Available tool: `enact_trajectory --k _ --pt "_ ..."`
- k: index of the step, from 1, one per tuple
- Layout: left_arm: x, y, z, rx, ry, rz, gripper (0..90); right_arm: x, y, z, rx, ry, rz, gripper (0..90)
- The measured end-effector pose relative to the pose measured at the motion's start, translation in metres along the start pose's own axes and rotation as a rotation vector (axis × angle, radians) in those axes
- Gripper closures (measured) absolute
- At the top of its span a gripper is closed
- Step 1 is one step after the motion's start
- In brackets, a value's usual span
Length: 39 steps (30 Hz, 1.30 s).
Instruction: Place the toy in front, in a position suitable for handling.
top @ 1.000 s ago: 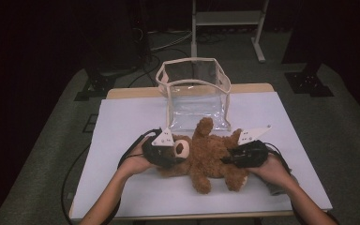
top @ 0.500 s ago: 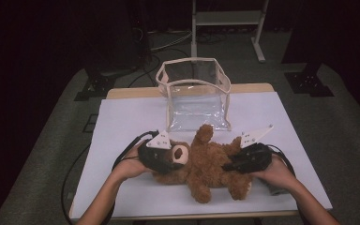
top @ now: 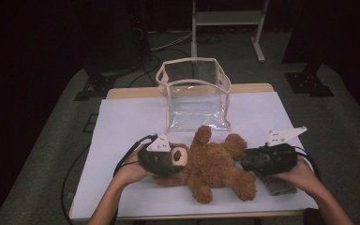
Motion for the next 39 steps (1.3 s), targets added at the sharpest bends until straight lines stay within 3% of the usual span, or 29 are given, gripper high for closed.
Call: enact_trajectory --k 5,6,8,15,18,25,29,33,35,36,37,39 --pt "0.000 0.001 0.000 -0.013 -0.001 -0.020 24.3 0.027 0.025 0.011 0.096 -0.055 -0.043 40.7" --pt "0.001 0.002 0.000 -0.015 -0.001 -0.024 23.7 0.039 0.036 0.011 0.148 -0.090 -0.046 40.8" --pt "0.001 0.002 0.000 -0.014 -0.001 -0.024 23.0 0.049 0.043 0.008 0.174 -0.123 -0.051 42.3" --pt "0.002 0.003 0.001 -0.011 0.002 -0.022 21.9 0.077 0.061 -0.004 0.215 -0.201 -0.095 51.9" --pt "0.002 0.003 0.001 -0.010 0.001 -0.025 21.7 0.084 0.063 -0.008 0.212 -0.211 -0.102 56.4" --pt "0.002 0.003 0.000 -0.015 0.011 -0.021 19.3 0.091 0.065 -0.007 0.217 -0.179 -0.120 76.6" --pt "0.003 0.003 0.000 -0.014 0.017 -0.013 19.0 0.090 0.065 -0.006 0.213 -0.178 -0.127 79.4" --pt "0.003 0.003 -0.001 -0.013 0.023 -0.005 18.9 0.084 0.063 0.003 0.180 -0.135 -0.162 80.1" --pt "0.003 0.003 -0.002 -0.013 0.020 -0.006 18.8 0.077 0.060 0.012 0.165 -0.109 -0.172 80.2" --pt "0.003 0.003 -0.002 -0.013 0.020 -0.005 18.8 0.066 0.054 0.022 0.149 -0.067 -0.169 80.2" --pt "0.003 0.002 -0.002 -0.014 0.016 -0.007 18.8 0.066 0.054 0.022 0.149 -0.067 -0.169 80.2" --pt "0.003 0.003 -0.002 -0.017 0.015 -0.006 18.6 0.045 0.041 0.035 0.134 -0.029 -0.120 80.1"
Point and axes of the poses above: each handheld gripper's, and its own axes: z roughly backward along the jaws, x roughly out of its underside, y roughly to its right, the point moved 8 cm from there along -z, roughly forward along the jaws, and after that the axes turned 1 degree about x, right-handed, at the moved point
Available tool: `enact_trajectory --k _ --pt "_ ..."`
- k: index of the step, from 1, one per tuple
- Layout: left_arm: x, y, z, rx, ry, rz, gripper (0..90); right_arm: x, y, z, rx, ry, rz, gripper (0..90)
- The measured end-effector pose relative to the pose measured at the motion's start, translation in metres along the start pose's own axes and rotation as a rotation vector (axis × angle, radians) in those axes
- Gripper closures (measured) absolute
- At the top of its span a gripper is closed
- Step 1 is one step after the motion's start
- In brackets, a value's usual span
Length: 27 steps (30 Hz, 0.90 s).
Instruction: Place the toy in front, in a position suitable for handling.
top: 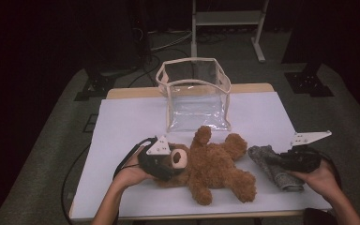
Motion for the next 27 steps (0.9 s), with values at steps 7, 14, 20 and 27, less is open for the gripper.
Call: enact_trajectory --k 7,14,20,27 --pt "-0.001 0.001 -0.001 -0.008 -0.012 -0.007 18.3 -0.048 -0.046 0.005 -0.103 0.065 0.126 79.9" --pt "-0.002 0.001 -0.002 -0.010 -0.012 -0.003 17.5 -0.089 -0.098 -0.038 -0.235 0.026 0.268 79.7" --pt "-0.001 0.001 -0.003 -0.014 -0.009 0.001 17.3 -0.087 -0.120 -0.080 -0.248 -0.060 0.363 79.6" --pt "-0.003 0.002 -0.004 -0.017 -0.006 0.006 17.4 -0.057 -0.106 -0.062 -0.238 -0.045 0.296 79.6"
Point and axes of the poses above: each handheld gripper's, and its own axes: z roughly backward along the jaws, x roughly out of its underside, y roughly to its right, the point moved 8 cm from there along -z, roughly forward along the jaws, and after that the axes turned 1 degree about x, right-handed, at the moved point
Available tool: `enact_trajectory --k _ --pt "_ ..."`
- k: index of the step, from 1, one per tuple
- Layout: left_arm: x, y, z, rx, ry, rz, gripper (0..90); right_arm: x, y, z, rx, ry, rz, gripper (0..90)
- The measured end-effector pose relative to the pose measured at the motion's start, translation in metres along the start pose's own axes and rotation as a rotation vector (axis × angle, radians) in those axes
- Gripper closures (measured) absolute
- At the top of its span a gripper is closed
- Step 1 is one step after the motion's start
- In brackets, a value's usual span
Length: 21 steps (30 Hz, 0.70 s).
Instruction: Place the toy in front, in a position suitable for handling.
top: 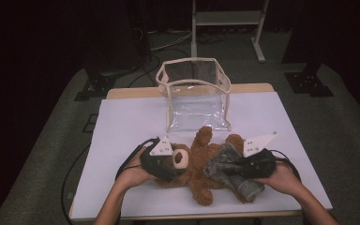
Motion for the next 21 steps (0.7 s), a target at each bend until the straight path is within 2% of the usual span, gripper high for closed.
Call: enact_trajectory --k 4,10,13,17,21 --pt "-0.001 0.000 0.000 -0.002 -0.004 -0.006 17.3 0.029 0.000 0.017 0.024 0.016 -0.065 79.6" --pt "-0.002 0.001 -0.003 -0.004 -0.008 0.002 16.2 0.056 0.001 0.030 0.043 0.035 -0.148 79.3" --pt "-0.002 0.001 -0.003 -0.007 -0.016 0.000 16.2 0.054 0.002 0.031 0.049 0.046 -0.157 79.3" --pt "-0.002 0.000 -0.003 -0.008 -0.018 0.000 16.3 0.038 0.002 0.027 0.046 0.053 -0.128 79.7" --pt "-0.001 0.000 -0.004 -0.014 -0.021 0.006 16.3 0.017 -0.002 0.013 0.027 0.063 -0.071 79.7"
Point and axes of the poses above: each handheld gripper's, and its own axes: z roughly backward along the jaws, x roughly out of its underside, y roughly to its right, the point moved 8 cm from there along -z, roughly forward along the jaws, and after that the axes turned 1 degree about x, right-handed, at the moved point
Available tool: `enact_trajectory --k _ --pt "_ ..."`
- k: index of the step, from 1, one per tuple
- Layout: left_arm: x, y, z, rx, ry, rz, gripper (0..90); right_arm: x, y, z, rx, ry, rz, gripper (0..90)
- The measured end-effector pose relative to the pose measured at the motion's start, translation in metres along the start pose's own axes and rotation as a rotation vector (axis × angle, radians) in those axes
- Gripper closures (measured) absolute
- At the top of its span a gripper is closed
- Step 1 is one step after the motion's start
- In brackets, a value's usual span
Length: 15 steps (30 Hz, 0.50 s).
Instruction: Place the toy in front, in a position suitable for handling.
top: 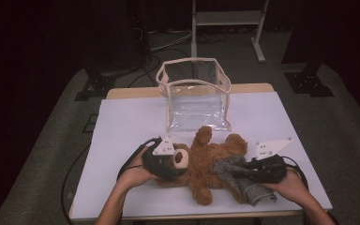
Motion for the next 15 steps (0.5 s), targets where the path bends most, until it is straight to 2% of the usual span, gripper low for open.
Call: enact_trajectory --k 4,7,12,15 --pt "0.000 0.000 0.001 0.000 0.002 -0.004 16.7 0.000 -0.006 -0.006 -0.018 -0.006 0.023 79.7" --pt "0.000 -0.001 0.003 -0.002 0.003 -0.009 18.7 0.014 -0.007 0.001 -0.027 -0.001 -0.011 79.8" --pt "-0.001 0.000 0.002 0.000 0.001 -0.006 19.6 0.038 -0.002 0.019 0.012 0.016 -0.074 79.8" --pt "-0.001 0.000 0.002 0.000 -0.004 -0.003 20.3 0.040 -0.002 0.024 0.026 0.034 -0.086 79.8"
Point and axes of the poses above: each handheld gripper's, and its own axes: z roughly backward along the jaws, x roughly out of its underside, y roughly to its right, the point moved 8 cm from there along -z, roughly forward along the jaws, and after that the axes turned 1 degree about x, right-handed, at the moved point
